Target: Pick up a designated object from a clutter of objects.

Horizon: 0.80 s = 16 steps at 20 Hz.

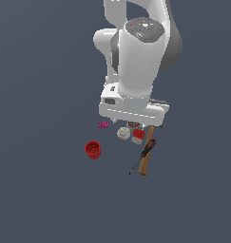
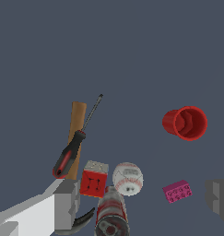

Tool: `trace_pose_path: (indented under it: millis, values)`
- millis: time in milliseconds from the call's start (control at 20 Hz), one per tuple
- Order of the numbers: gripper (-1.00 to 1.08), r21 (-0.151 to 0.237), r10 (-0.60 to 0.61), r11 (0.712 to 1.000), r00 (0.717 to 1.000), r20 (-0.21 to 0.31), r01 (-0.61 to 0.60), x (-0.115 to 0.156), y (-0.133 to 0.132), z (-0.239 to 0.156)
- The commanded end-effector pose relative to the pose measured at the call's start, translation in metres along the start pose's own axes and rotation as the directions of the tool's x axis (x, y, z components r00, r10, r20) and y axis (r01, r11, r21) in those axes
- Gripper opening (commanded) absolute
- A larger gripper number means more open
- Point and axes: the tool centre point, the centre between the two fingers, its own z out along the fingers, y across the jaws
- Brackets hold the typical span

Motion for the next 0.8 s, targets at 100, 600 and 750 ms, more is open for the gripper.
trace_pose_path:
  millis: [100, 600, 750]
  values:
    - [1.0, 0.004, 0.09, 0.996, 0.996, -0.001, -0.09, 0.007, -0.019, 0.03]
    - [1.0, 0.012, 0.283, 0.959, 0.959, 0.0, -0.283, 0.013, -0.061, 0.098]
    - [1.0, 0.014, 0.331, 0.943, 0.944, 0.001, -0.331, 0.013, -0.071, 0.117]
